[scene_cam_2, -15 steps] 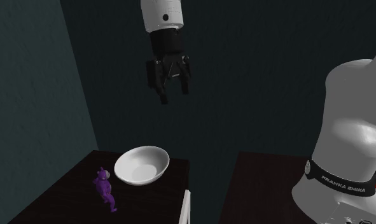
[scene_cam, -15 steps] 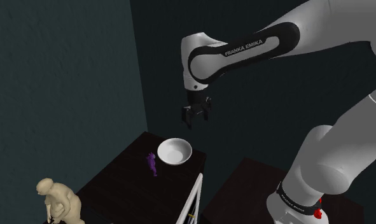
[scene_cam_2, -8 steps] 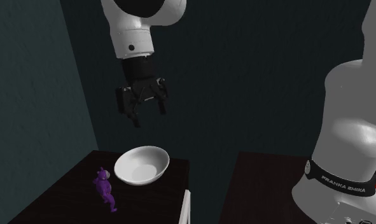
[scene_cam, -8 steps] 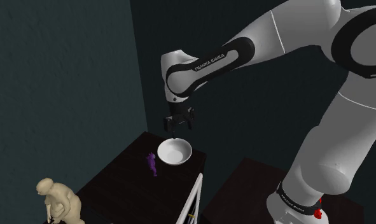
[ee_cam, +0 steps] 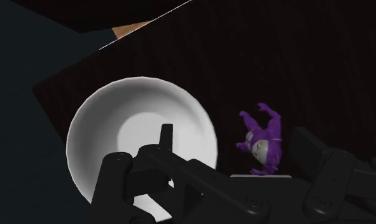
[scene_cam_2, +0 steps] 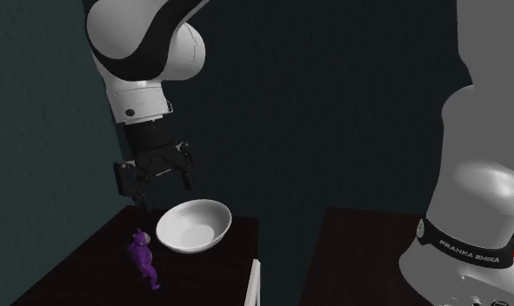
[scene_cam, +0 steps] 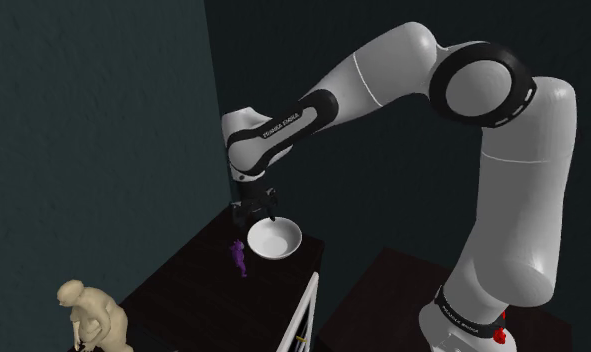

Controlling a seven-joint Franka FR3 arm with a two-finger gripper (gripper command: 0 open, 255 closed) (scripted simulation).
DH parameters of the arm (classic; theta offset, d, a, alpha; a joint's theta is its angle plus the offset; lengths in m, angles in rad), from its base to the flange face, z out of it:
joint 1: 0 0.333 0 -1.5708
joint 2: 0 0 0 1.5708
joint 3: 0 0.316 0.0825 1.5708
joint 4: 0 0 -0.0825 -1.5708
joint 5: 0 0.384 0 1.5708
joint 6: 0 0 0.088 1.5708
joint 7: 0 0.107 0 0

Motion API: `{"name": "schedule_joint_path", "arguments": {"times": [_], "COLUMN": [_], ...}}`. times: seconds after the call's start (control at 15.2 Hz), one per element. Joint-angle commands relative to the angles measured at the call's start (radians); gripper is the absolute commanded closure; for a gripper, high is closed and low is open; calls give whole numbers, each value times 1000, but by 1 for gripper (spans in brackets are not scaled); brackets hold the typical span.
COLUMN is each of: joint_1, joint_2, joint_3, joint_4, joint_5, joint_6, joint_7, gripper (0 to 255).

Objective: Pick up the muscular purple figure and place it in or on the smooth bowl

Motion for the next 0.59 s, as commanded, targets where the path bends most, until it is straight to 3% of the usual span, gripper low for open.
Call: {"name": "schedule_joint_path", "arguments": {"times": [0.0, 0.46, 0.53], "joint_1": [10, 60, 61], "joint_2": [76, 374, 378], "joint_3": [-2, -14, -14], "joint_4": [64, 371, 376], "joint_5": [-5, -18, -17], "joint_6": [4, -27, -28], "joint_7": [23, 95, 95], "gripper": [0, 0, 0]}}
